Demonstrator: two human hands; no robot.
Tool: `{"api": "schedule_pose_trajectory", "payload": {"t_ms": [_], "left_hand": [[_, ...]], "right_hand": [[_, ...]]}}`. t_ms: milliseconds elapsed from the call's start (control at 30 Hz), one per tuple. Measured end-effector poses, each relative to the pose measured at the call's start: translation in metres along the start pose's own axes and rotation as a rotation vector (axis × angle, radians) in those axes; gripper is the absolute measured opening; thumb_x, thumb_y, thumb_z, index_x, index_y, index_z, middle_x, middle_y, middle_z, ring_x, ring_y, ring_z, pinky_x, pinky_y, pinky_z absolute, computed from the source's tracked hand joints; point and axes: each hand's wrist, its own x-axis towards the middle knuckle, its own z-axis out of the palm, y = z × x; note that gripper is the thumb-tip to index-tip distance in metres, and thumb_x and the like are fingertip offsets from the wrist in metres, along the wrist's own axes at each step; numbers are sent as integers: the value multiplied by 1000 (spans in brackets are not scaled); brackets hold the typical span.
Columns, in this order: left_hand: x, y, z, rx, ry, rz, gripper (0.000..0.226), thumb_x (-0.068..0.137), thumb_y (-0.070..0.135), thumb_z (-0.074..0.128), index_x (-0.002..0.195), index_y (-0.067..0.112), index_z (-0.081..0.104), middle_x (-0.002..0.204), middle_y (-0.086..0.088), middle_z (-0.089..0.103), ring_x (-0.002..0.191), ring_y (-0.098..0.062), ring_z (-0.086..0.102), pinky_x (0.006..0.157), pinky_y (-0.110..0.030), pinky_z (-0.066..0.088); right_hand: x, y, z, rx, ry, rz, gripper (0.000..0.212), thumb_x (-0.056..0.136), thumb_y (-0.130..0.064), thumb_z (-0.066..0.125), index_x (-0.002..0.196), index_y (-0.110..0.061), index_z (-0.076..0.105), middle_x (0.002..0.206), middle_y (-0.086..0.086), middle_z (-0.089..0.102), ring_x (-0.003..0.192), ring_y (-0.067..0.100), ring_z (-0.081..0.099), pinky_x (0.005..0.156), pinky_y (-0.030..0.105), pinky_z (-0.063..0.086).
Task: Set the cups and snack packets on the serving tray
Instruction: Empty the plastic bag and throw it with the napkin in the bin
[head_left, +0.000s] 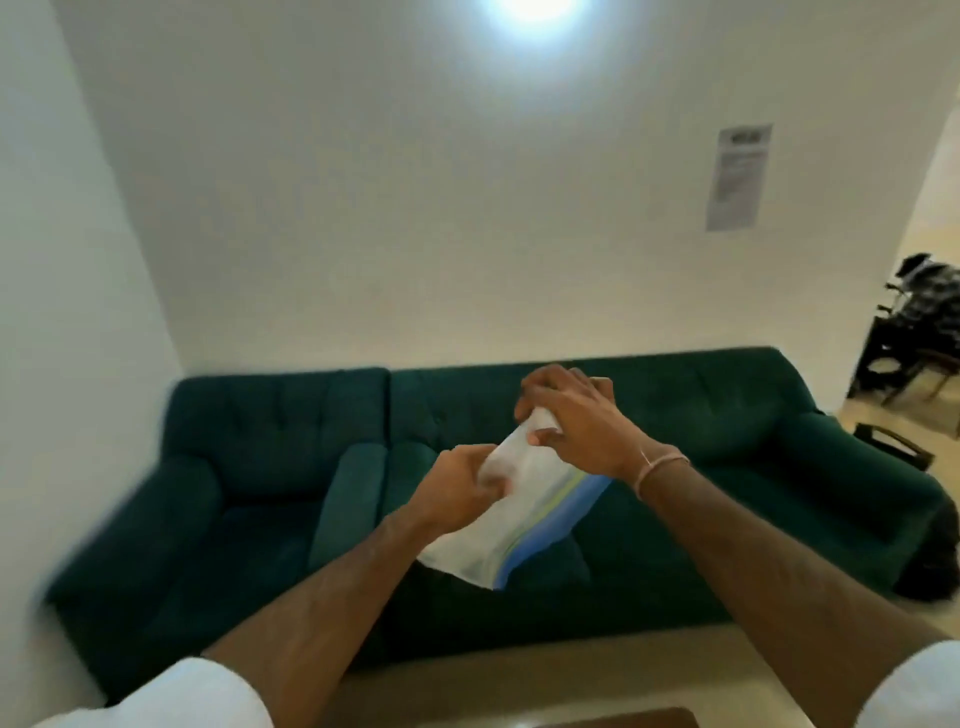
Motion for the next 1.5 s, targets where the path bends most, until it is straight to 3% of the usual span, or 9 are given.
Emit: {"api": "schedule_pose_trajectory", "payload": {"t_ms": [133, 267, 400, 533, 700, 900, 1167, 1300, 1500], "left_hand": [[-35, 5, -78, -427, 149, -43, 13, 84, 14, 74, 96, 19, 76, 97, -8, 77, 92, -29, 74, 81, -50, 60], [-58, 6, -139, -771, 214, -49, 34, 82, 11, 80, 114, 4, 71, 115, -22, 71, 103, -43, 69, 83, -54, 58], [-86, 0, -183, -872, 266, -69, 46, 80, 9, 81, 120, -7, 64, 120, -31, 65, 108, -49, 65, 89, -59, 54], [-124, -20, -222, -860, 338, -135, 47, 84, 7, 76, 126, -7, 61, 126, -28, 63, 114, -46, 62, 94, -58, 52], [-169, -68, -261, -855, 463, -225, 40, 85, -12, 60, 122, 2, 65, 118, -20, 69, 106, -36, 67, 93, -47, 55], [-231, -150, -301, -958, 615, -346, 36, 79, -7, 56, 111, 0, 72, 108, -18, 73, 96, -31, 71, 76, -37, 59], [-336, -317, -353, -785, 506, -646, 14, 78, 19, 77, 91, 14, 74, 96, -11, 69, 77, -20, 68, 63, -30, 55], [-397, -429, -359, -590, 657, -755, 34, 70, 0, 84, 93, 21, 70, 109, -7, 67, 87, -21, 60, 61, -27, 55], [-498, -583, -335, -646, 891, -940, 39, 66, -7, 85, 88, 24, 75, 113, -7, 70, 102, -31, 67, 82, -52, 60]], "right_hand": [[30, -68, -16, 237, 222, 252, 114, 66, -46, 86, 153, -37, 13, 163, -2, 9, 145, 27, 21, 116, 49, 20], [51, -117, -9, 1080, 25, 546, 143, 54, -39, 96, 155, -35, -5, 165, 9, 14, 150, 34, 20, 122, 55, 17], [71, -153, 10, 1494, -389, 350, 90, 58, -27, 95, 136, -6, 56, 124, 19, 69, 110, 35, 69, 92, 46, 56], [99, -194, 35, 1604, -445, 253, 29, 70, -4, 78, 100, -6, 78, 100, 20, 75, 82, 33, 74, 71, 39, 60], [125, -255, 81, 1708, -429, 149, 52, 78, 21, 59, 122, -5, 65, 100, 15, 71, 78, 26, 70, 66, 32, 61], [141, -340, 157, 1700, -500, 193, 25, 84, 23, 46, 88, 11, 68, 86, 25, 68, 73, 35, 68, 63, 39, 61], [161, -490, 298, 1082, -442, -74, 44, 71, 25, 44, 70, -4, 76, 119, -3, 68, 114, 6, 59, 102, 31, 48], [155, -577, 407, 1228, -668, 194, 64, 80, 5, 58, 137, -25, 55, 133, -4, 58, 123, 18, 56, 106, 38, 47], [110, -675, 571, 1160, -1189, 381, 59, 79, -52, 77, 120, -11, 62, 111, 14, 73, 98, 32, 72, 90, 44, 58]]}}
